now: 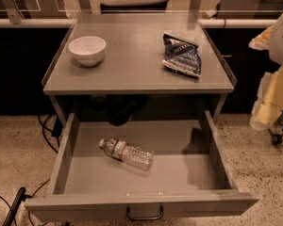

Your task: Pick water bottle from top drawer and place on counter

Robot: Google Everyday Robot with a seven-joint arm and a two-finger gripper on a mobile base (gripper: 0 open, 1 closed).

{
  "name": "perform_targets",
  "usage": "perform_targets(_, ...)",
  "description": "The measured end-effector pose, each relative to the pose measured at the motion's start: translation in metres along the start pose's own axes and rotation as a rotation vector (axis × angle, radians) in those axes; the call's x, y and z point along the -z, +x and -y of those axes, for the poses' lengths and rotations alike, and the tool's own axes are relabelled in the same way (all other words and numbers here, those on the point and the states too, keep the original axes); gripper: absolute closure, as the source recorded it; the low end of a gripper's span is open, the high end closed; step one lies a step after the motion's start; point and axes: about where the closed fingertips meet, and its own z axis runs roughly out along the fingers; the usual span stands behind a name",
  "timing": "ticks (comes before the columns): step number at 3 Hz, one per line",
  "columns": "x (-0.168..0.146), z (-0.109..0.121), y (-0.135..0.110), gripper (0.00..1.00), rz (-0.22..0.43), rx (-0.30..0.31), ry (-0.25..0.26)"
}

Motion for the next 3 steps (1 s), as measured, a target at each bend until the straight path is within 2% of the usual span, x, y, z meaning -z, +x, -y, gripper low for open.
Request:
perform_targets(1,0.000,0.000,0.000,0.00,0.000,0.000,0.000)
perform_targets(2,-0.014,-0.006,-0.009,0.00,0.073,-0.014,-0.025)
perform_targets(3,-0.030,-0.027,-0.020,0.00,0.194,-0.049,-0.080)
